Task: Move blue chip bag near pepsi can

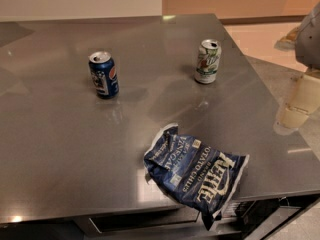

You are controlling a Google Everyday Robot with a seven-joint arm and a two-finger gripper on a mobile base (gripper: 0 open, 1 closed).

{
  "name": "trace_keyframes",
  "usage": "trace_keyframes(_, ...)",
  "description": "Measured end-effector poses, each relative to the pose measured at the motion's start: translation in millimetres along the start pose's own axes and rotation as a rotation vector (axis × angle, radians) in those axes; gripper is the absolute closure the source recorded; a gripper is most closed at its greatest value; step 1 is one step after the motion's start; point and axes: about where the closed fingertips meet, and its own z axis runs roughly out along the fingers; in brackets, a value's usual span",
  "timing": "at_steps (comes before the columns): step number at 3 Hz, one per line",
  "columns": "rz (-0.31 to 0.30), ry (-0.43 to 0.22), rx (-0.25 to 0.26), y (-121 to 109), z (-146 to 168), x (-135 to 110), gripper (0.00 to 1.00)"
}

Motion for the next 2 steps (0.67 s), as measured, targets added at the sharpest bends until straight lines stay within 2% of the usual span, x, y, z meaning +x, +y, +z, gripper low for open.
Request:
trace_keyframes(1,-0.002,0.001,0.003,0.0,-0.3,-0.7,0.00)
trace_keyframes(2,-0.020,-0.003,-0.032,12.0,9.8,-15.1,0.00)
